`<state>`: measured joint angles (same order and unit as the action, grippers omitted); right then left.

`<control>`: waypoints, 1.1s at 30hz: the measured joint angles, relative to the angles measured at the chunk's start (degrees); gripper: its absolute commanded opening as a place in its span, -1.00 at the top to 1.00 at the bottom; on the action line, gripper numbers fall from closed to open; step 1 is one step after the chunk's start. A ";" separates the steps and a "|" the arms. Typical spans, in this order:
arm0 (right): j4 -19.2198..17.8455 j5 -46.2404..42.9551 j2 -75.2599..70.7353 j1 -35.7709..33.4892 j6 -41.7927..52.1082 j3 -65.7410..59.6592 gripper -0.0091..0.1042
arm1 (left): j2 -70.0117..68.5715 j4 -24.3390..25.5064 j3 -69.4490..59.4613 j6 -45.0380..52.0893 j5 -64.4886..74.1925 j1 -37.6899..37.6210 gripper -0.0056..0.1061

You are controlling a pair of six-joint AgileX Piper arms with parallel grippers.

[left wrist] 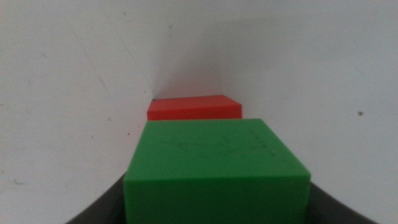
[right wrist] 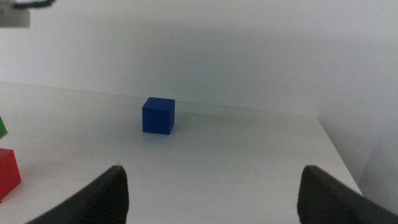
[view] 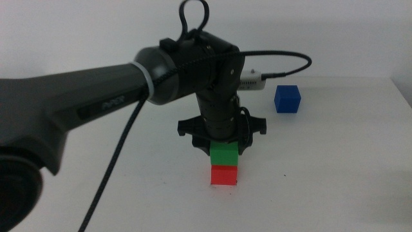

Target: Stack red cubes first, then green, then blue cubes in a specific spot.

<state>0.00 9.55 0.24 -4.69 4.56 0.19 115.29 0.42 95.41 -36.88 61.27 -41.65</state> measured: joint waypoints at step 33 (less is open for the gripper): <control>-0.31 0.00 0.00 0.00 0.00 0.00 -0.80 | -8.06 4.00 0.60 8.75 0.02 0.00 -0.78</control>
<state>-0.31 9.55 0.24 -4.69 4.56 0.19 107.23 4.42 96.01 -28.13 61.29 -41.65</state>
